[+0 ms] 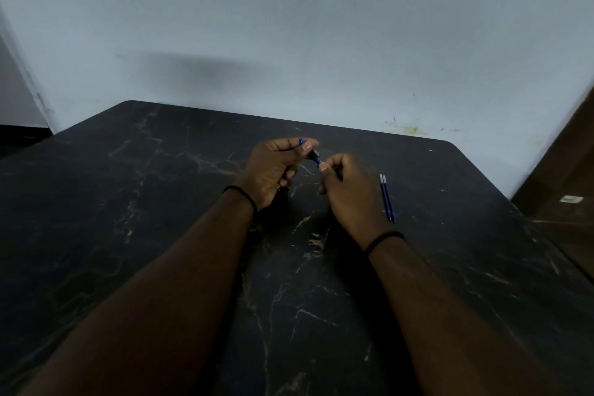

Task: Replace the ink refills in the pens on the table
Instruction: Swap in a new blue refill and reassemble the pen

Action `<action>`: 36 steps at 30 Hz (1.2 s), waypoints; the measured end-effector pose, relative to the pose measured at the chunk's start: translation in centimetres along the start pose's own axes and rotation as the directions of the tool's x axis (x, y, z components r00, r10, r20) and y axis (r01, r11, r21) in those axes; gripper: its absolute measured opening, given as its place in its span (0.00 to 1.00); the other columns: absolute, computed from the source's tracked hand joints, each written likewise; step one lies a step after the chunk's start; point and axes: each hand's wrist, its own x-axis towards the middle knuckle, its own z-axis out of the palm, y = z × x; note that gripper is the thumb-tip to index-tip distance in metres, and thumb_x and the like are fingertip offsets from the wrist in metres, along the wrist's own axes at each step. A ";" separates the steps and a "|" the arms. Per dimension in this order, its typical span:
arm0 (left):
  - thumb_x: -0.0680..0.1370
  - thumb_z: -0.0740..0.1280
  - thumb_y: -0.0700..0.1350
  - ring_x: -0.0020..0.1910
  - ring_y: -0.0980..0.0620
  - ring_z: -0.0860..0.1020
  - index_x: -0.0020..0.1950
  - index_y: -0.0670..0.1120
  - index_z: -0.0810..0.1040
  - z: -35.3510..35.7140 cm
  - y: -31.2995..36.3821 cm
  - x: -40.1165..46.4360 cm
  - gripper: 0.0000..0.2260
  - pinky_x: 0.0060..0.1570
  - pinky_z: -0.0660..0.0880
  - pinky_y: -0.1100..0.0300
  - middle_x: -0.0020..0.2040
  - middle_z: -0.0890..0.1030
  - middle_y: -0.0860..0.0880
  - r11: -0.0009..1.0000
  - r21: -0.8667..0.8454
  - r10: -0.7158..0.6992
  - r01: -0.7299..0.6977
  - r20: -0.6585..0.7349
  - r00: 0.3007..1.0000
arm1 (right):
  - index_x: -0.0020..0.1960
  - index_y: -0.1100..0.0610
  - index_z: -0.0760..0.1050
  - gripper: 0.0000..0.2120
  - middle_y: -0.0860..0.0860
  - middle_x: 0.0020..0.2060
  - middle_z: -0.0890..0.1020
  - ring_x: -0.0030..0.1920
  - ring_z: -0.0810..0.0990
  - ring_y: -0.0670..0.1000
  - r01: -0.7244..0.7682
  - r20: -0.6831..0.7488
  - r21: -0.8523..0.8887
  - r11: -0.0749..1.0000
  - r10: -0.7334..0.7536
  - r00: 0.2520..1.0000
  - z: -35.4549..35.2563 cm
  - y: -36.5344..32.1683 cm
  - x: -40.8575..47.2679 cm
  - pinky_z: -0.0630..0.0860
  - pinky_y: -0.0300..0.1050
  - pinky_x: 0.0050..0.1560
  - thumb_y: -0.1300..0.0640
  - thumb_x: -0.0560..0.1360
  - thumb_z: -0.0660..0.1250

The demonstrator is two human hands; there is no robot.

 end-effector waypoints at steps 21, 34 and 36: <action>0.77 0.71 0.44 0.21 0.58 0.65 0.44 0.45 0.84 0.4 -0.1 0.0 0.04 0.19 0.60 0.67 0.41 0.86 0.46 0.999 -0.050 -0.016 0.014 -0.031 0.999 | 0.43 0.52 0.78 0.09 0.49 0.32 0.84 0.27 0.75 0.39 -0.016 -0.098 0.146 0.989 0.030 0.995 0.4 -0.1 -0.2 0.69 0.41 0.35 0.52 0.80 0.64; 0.76 0.72 0.44 0.22 0.58 0.65 0.42 0.47 0.86 0.3 -0.2 -0.1 0.04 0.19 0.61 0.66 0.42 0.86 0.45 0.999 -0.041 -0.028 0.025 -0.060 0.998 | 0.42 0.51 0.79 0.11 0.48 0.38 0.83 0.38 0.79 0.45 0.014 -0.088 -0.034 0.999 -0.017 0.996 0.1 0.2 -0.2 0.70 0.42 0.38 0.52 0.81 0.64; 0.76 0.72 0.43 0.22 0.58 0.65 0.42 0.47 0.85 0.4 -0.2 -0.1 0.04 0.19 0.61 0.66 0.42 0.86 0.46 0.999 -0.048 -0.027 0.025 -0.054 0.998 | 0.45 0.51 0.79 0.11 0.48 0.39 0.83 0.40 0.79 0.46 0.016 -0.072 -0.039 0.999 -0.019 0.997 0.3 0.1 -0.2 0.70 0.43 0.39 0.51 0.82 0.62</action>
